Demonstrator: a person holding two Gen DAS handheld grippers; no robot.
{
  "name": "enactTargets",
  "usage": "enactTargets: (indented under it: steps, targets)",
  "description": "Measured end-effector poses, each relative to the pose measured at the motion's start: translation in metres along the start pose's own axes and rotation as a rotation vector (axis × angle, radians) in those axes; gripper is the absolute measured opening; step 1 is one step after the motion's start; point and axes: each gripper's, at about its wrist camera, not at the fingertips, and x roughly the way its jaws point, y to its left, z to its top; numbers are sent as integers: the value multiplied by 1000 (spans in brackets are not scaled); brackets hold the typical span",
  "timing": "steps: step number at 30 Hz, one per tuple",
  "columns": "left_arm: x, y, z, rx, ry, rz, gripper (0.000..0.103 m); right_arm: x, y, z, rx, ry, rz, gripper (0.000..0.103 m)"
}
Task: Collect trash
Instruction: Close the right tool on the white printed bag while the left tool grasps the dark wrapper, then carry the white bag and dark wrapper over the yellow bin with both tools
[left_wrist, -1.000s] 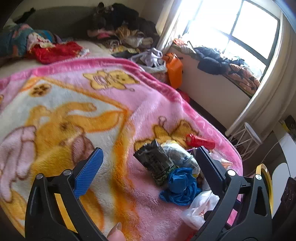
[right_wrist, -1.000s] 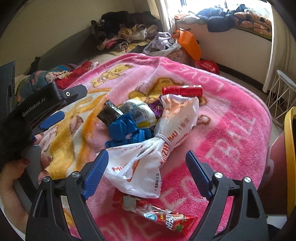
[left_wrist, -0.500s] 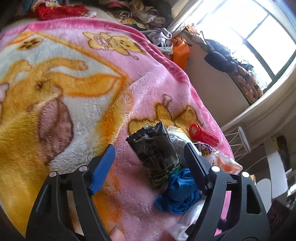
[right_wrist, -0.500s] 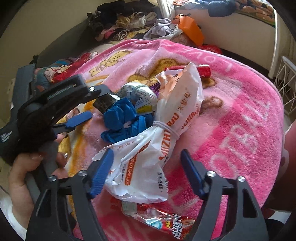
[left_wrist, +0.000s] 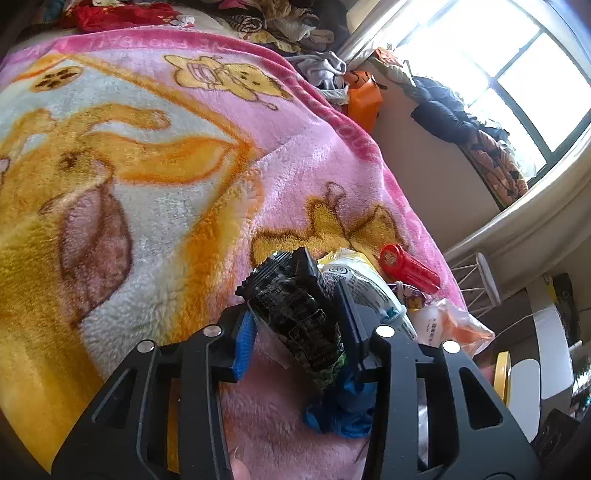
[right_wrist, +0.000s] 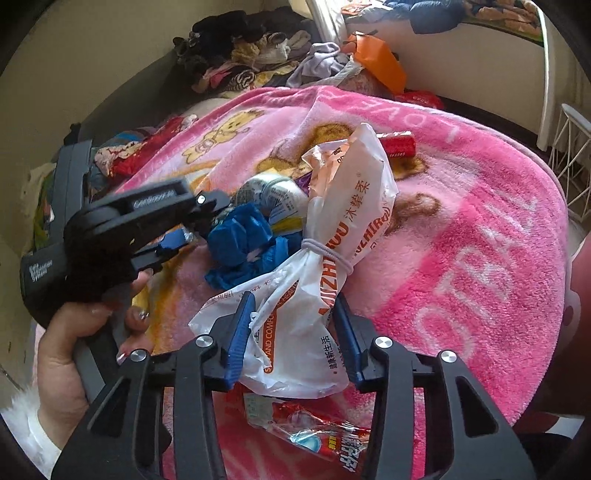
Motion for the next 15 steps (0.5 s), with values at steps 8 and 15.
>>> enactTargets:
  steps: [8,15]
  targets:
    - [-27,0,-5,9,-55,-20,29,-17,-13,-1,59,-63,26,40]
    - [-54,-12,-2,61,-119,-34,28,-37,-9,-5,28,-120,45,40]
